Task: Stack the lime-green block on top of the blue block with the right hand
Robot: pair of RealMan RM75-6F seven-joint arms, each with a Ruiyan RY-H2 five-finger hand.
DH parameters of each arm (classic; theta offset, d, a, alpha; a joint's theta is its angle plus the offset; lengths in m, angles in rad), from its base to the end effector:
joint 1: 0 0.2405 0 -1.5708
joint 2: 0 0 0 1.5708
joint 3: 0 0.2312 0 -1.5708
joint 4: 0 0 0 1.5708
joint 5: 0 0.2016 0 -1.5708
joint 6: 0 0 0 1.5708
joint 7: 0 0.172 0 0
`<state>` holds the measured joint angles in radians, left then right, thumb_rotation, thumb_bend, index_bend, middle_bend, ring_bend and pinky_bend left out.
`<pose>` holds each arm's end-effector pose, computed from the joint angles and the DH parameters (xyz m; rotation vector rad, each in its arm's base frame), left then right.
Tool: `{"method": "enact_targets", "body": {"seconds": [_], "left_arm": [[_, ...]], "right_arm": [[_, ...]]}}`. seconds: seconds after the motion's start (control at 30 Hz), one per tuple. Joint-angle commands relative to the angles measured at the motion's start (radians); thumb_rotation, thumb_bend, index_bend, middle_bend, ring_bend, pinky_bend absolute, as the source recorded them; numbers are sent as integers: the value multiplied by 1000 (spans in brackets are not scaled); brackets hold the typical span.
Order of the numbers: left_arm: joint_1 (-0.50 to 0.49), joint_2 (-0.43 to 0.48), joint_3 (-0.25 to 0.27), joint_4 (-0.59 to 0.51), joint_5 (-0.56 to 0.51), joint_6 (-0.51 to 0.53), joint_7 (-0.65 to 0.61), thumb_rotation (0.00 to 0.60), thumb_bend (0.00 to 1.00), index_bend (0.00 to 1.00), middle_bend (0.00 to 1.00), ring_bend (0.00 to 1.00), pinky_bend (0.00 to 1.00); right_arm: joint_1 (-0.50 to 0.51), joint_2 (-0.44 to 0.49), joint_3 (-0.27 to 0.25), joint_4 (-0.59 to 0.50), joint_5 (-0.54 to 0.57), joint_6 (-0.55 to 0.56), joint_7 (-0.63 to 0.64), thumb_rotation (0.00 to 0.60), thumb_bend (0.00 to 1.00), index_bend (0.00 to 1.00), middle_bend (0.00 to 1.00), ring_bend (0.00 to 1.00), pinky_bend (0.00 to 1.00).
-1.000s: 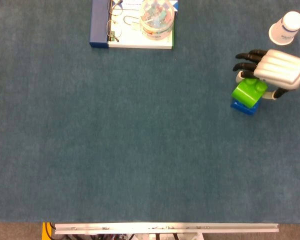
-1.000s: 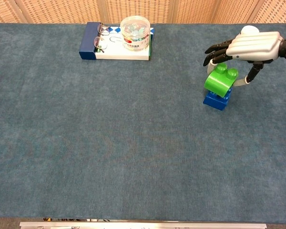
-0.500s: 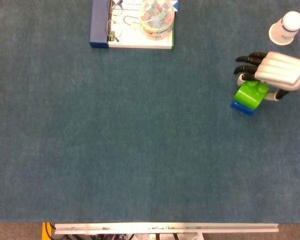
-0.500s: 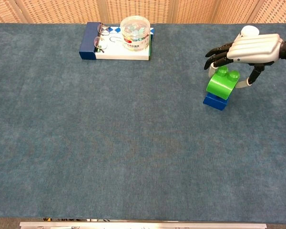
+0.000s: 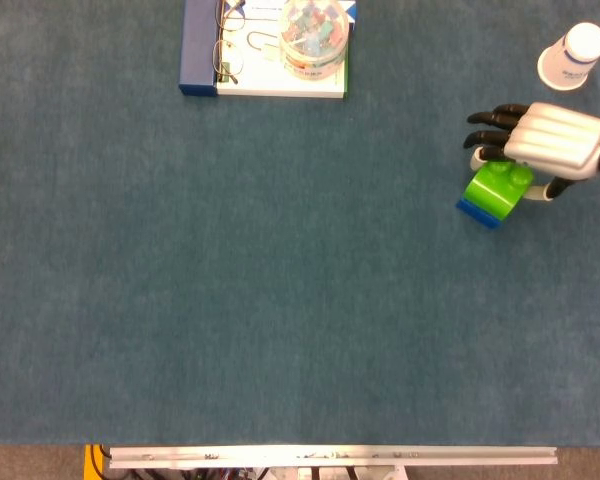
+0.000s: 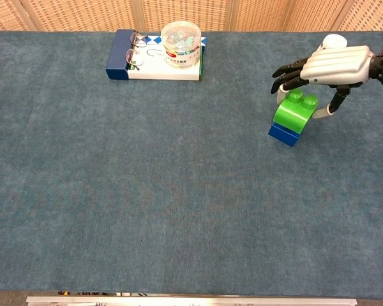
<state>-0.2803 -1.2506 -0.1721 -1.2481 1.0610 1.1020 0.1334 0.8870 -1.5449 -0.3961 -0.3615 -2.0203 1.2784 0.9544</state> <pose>-0.3735 0.2878 0.1598 -1.2372 -0.9556 -0.5126 -0.2222 -0.3941 0.0510 2.5613 -0.5556 0.6995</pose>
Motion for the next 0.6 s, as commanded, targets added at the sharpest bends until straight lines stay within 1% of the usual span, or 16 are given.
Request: {"method": "enact_targets", "body": {"seconds": [0.03, 0.6], "left_arm": [[0, 0, 0, 0, 0, 1, -1, 600, 199, 385, 354, 272, 415], [9, 1, 4, 6, 8, 7, -24, 600, 199, 385, 355, 272, 416]], "right_arm": [[3, -1, -4, 1, -1, 0, 0, 600, 284, 550, 202, 0, 161], [12, -5, -28, -18, -1, -44, -27, 600, 284, 549, 202, 0, 161]]}}
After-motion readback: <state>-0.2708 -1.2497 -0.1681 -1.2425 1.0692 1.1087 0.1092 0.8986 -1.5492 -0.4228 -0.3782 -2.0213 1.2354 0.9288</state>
